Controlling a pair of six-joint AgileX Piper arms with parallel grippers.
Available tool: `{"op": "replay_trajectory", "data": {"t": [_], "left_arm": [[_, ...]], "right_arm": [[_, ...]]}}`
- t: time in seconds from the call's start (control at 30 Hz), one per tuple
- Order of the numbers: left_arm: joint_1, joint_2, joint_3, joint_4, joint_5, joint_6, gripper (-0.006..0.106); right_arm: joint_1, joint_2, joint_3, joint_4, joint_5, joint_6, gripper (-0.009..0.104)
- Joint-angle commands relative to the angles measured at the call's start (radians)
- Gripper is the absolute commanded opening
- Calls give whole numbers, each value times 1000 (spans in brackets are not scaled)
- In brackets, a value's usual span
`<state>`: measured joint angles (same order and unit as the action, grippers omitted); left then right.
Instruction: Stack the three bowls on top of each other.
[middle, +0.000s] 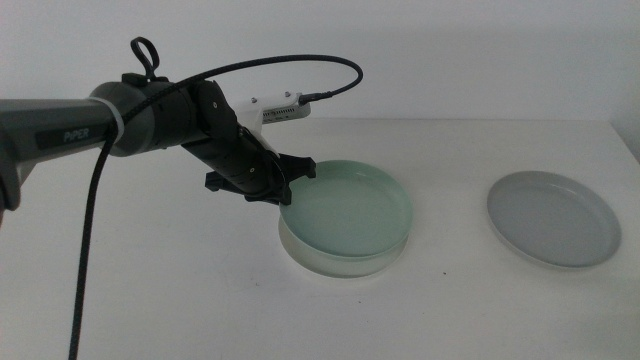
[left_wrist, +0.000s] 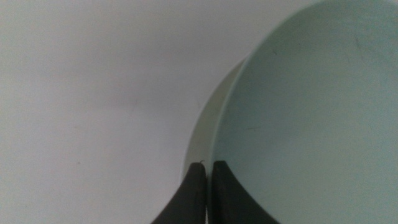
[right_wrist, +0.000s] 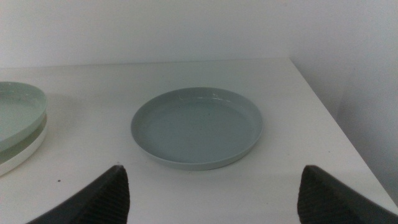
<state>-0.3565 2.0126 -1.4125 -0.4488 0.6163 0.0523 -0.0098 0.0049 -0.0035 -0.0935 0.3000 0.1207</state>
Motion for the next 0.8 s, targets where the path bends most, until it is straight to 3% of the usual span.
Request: {"op": "replay_trajectory", "data": {"t": [0.0,0.17,0.4,0.77], "left_arm": [[-3,-4,2,-12,-20,4,3],[-3,-4,2,-14,-22,36,25],[-3,-70,2,-12,27,160,94],[-3,-605,133,-31,110,421,94]], "right_arm": [[-5,-5,4,-5,-10,-5,87],[-5,-5,4,-5,-10,-5,87],[-5,-5,4,-5,-10,-5,87],[-5,-5,4,-5,-10,-5,87]]}}
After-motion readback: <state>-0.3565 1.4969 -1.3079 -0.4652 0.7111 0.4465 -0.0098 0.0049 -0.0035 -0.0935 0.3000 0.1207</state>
